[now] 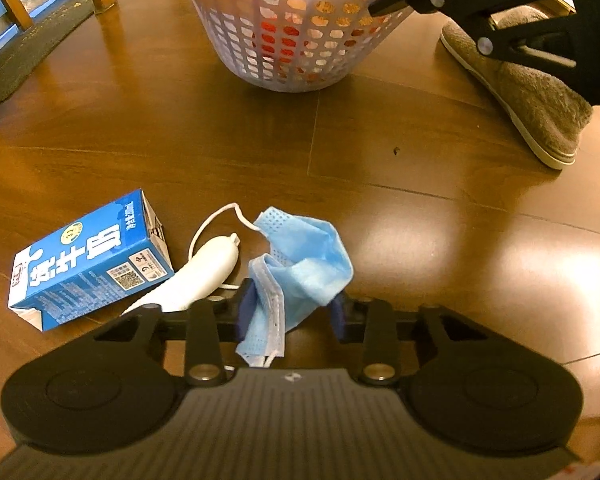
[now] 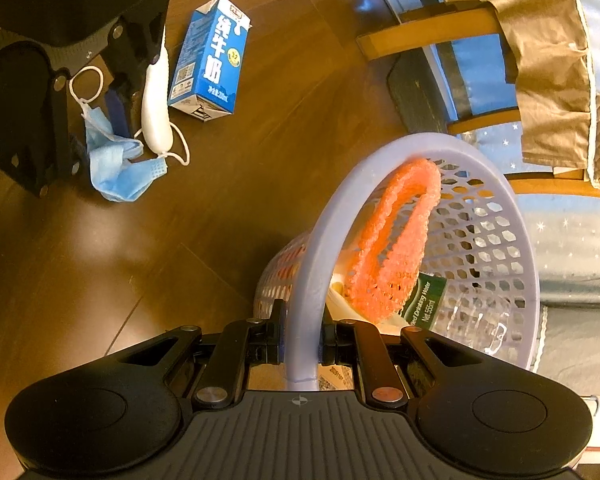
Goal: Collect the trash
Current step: 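Grasp the blue surgical mask with the left gripper, then lift the mask over the basket and release it with the left gripper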
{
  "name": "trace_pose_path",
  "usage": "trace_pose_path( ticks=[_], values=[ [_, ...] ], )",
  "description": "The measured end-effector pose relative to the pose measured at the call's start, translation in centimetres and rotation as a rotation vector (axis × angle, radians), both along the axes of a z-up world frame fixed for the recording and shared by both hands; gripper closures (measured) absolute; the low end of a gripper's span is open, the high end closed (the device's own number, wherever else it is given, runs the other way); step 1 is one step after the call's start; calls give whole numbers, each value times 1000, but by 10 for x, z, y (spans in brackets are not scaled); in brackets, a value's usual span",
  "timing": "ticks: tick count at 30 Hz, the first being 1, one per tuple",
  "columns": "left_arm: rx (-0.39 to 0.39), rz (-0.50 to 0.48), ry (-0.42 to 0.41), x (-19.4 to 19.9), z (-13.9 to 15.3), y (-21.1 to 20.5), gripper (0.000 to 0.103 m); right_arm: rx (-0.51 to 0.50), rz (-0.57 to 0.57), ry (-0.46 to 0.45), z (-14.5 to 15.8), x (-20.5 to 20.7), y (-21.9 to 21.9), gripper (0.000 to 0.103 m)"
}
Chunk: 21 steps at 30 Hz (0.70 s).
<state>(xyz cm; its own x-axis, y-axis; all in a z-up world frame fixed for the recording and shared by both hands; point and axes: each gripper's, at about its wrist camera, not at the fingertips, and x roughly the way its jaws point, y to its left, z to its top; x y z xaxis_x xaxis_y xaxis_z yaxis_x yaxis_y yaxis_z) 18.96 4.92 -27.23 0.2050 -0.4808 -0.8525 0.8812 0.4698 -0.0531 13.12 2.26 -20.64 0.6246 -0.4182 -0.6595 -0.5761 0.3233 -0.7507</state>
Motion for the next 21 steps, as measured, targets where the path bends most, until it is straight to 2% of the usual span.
trace_pose_path(
  ticks=[2,4,10,21],
  values=[
    [5,-3,3,-1,1,2,81,1,-3,-1,0,1,-1,93],
    [4,-5,5,-1,4,4,83,2,-3,0,1,2,-1,93],
    [-34,18,10,1,24,13,84,7,-12,-1,1,3,-1,93],
    [-112,93,-18,14,85,34,85,5,-13,4,0,4,0,93]
  ],
)
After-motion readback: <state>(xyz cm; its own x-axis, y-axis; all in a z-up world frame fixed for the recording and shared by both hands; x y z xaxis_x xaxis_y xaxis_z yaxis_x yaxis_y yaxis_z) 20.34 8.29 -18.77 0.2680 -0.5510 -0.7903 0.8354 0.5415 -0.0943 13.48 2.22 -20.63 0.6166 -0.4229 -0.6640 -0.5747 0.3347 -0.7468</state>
